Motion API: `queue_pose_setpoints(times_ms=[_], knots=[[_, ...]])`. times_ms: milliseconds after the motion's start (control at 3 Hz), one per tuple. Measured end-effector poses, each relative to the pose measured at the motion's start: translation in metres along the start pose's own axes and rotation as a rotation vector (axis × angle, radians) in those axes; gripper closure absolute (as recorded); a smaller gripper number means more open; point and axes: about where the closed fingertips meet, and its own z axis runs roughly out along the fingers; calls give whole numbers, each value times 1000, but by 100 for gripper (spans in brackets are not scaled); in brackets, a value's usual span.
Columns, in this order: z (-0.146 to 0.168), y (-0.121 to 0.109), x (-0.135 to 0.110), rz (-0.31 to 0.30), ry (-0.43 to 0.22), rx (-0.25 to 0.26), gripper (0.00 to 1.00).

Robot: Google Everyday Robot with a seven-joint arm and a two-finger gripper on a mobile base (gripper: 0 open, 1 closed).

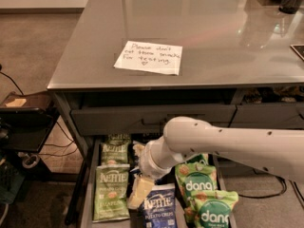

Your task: Pick green jalapeno chip bag from middle drawer and place on counter

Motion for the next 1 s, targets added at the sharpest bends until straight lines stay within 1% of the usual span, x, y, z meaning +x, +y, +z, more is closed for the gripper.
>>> queue_pose_setpoints(times_ms=[333,667,1000], knots=[[57,-7,-1,-8,-39,-15,0],[99,-14,0,-11,-80,-17,0],[131,-24,5,-5,-96,1,0]])
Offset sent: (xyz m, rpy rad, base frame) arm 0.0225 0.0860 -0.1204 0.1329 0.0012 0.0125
